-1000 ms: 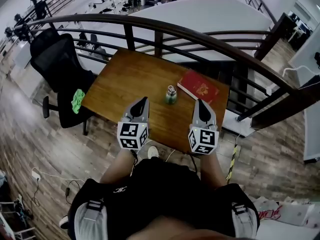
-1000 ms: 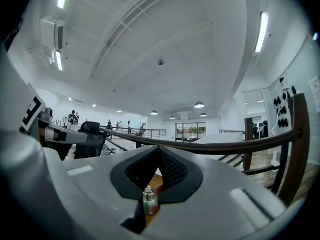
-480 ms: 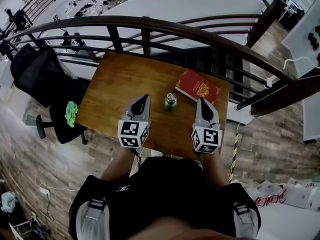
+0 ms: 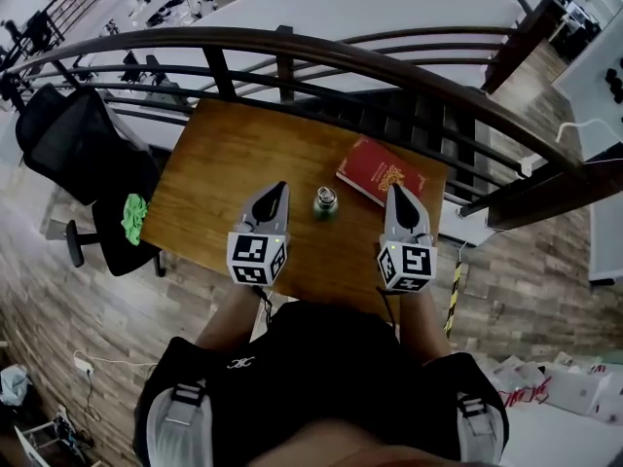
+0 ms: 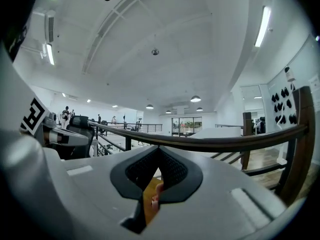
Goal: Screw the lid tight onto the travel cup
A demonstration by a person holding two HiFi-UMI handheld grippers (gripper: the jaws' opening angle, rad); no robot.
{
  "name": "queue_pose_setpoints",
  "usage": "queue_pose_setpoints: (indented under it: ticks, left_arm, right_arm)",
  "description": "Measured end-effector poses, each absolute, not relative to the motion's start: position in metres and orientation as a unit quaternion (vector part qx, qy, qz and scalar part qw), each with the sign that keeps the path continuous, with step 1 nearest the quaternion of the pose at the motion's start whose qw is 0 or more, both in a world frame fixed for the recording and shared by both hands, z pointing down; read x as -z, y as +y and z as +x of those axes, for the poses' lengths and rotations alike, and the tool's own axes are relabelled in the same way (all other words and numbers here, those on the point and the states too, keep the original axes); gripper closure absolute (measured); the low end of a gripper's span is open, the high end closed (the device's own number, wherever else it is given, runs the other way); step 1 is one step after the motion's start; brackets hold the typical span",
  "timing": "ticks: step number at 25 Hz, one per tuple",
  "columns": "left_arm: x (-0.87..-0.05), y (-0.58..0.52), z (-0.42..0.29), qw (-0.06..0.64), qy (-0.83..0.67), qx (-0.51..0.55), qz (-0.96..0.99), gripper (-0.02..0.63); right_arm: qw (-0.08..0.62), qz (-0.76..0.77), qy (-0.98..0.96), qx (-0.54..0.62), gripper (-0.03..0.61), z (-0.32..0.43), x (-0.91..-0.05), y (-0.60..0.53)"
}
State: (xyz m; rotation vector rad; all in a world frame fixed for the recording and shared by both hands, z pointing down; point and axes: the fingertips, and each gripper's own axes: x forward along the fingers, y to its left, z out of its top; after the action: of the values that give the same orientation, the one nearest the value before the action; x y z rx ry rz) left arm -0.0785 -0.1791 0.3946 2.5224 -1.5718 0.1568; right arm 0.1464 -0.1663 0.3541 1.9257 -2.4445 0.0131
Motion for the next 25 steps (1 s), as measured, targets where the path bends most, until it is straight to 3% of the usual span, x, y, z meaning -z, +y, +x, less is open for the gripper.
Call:
queue_pose_setpoints:
  ticks: [2, 4, 6, 11, 25]
  left_arm:
    - [-0.395, -0.182, -0.076, 0.081, -0.528, -0.048, 0.844, 0.56]
    - [-0.396, -0.185, -0.072, 0.085, -0.52, -0.04, 0.849, 0.552]
    - [-0.397, -0.188, -0.068, 0.089, -0.508, -0.035, 0.856, 0.438]
    - [-0.412, -0.19, -0.065, 0.089, -0.487, -0.052, 0.867, 0.33]
    - [-0.509, -0.178, -0.052, 0.119, -0.414, -0.13, 0.893, 0.325]
  right_arm:
    - [-0.01, 0.588, -0.809, -0.004, 0.578, 0.144, -0.35, -0.168]
    - [-0.024, 0.546, -0.838, -0.002, 0.49, 0.136, -0.349, -0.17]
    - [-0.018, 0.514, -0.858, -0.004, 0.437, 0.13, -0.353, -0.173]
    - [0.02, 0.473, -0.881, -0.018, 0.414, 0.119, -0.374, -0.182]
    - [0.098, 0.411, -0.903, -0.073, 0.414, 0.081, -0.444, -0.191]
